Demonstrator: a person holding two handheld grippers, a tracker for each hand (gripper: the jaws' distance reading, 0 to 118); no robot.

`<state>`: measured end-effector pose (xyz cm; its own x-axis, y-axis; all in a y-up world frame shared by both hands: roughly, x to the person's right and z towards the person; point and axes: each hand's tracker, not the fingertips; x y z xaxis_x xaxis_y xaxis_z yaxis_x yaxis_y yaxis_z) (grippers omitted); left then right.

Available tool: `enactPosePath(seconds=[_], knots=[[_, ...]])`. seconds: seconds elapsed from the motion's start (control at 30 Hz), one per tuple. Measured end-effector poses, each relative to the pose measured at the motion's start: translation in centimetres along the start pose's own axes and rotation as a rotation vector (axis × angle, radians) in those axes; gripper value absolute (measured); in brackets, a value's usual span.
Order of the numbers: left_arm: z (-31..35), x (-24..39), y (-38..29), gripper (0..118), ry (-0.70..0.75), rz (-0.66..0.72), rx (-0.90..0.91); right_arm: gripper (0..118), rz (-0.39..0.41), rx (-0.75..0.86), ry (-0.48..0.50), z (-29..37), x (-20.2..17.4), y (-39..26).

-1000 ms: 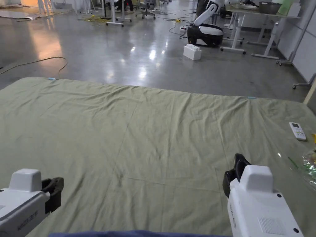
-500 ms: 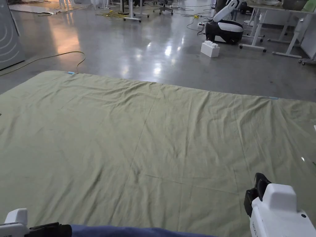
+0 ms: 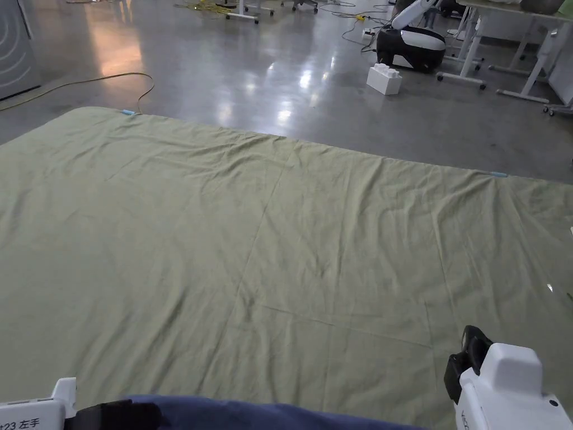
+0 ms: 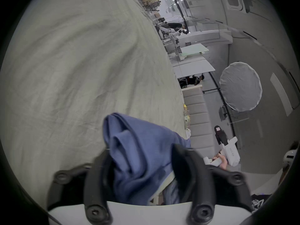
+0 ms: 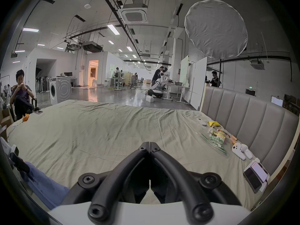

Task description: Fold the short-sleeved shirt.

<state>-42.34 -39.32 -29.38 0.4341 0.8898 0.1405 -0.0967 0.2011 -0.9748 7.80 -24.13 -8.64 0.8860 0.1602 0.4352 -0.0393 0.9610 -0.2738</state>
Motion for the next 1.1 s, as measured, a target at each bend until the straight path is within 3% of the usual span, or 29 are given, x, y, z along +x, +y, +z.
enactPosePath(seconds=[0.07, 0.2, 0.3, 0.8, 0.93, 1.1], knots=[[-0.9, -0.1, -0.2, 21, 0.076, -0.01, -0.017, 0, 0.007, -0.003, 0.003, 0.0, -0.1, 0.0], [-1.0, 1.4, -1.4, 13, 0.089, -0.048, 0.002, 0, 0.011, -0.011, 0.007, -0.1, -0.2, 0.0], [-1.2, 3.4, -2.1, 11, 0.132, -0.119, -0.003, 0, 0.017, -0.012, 0.01, -0.1, -0.2, 0.0], [4.2, 10.9, 1.1, 9, 0.146, -0.188, 0.062, 0, 0.014, -0.006, 0.022, -0.3, 0.4, 0.2], [7.6, 11.8, 2.4, 9, 0.238, -0.232, 0.096, 0, 0.014, 0.003, 0.029, -0.3, 0.5, 0.4], [9.6, 13.2, 3.0, 9, 0.476, -0.27, 0.098, 0, 0.018, 0.014, 0.039, -0.4, 0.5, 0.4]])
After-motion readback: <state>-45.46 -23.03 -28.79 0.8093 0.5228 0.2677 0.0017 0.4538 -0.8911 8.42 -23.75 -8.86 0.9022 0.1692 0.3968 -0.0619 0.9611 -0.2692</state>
